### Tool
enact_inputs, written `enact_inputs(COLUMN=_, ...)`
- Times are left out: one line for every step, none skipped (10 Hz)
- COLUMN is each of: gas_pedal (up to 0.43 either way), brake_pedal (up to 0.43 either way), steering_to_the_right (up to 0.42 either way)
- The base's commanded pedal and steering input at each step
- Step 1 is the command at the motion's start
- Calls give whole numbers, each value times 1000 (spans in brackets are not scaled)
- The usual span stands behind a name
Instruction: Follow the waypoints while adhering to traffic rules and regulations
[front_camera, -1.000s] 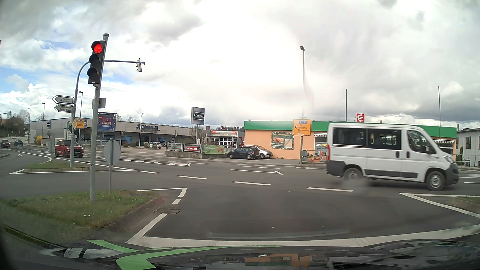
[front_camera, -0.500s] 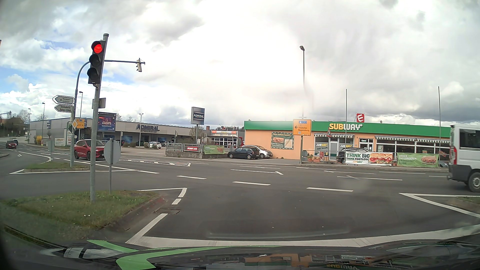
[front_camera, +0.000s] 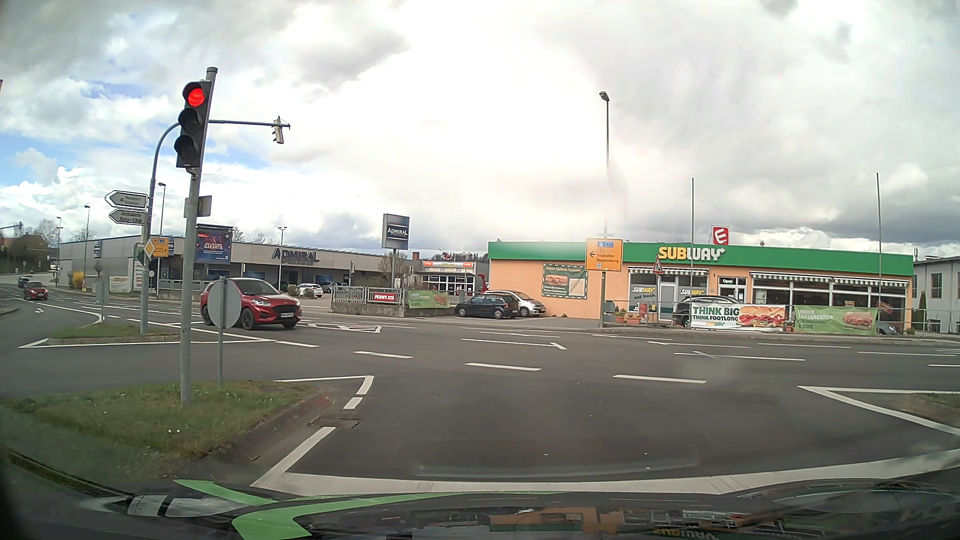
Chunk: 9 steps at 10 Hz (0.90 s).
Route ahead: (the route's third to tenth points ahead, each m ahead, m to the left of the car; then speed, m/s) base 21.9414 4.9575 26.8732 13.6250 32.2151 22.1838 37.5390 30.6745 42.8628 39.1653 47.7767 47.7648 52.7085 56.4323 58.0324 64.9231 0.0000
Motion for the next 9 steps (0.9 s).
enact_inputs(gas_pedal=0, brake_pedal=311, steering_to_the_right=12)
enact_inputs(gas_pedal=0, brake_pedal=311, steering_to_the_right=12)
enact_inputs(gas_pedal=0, brake_pedal=311, steering_to_the_right=12)
enact_inputs(gas_pedal=0, brake_pedal=311, steering_to_the_right=12)
enact_inputs(gas_pedal=0, brake_pedal=311, steering_to_the_right=12)
enact_inputs(gas_pedal=0, brake_pedal=311, steering_to_the_right=12)
enact_inputs(gas_pedal=0, brake_pedal=311, steering_to_the_right=12)
enact_inputs(gas_pedal=0, brake_pedal=311, steering_to_the_right=12)
enact_inputs(gas_pedal=0, brake_pedal=311, steering_to_the_right=12)
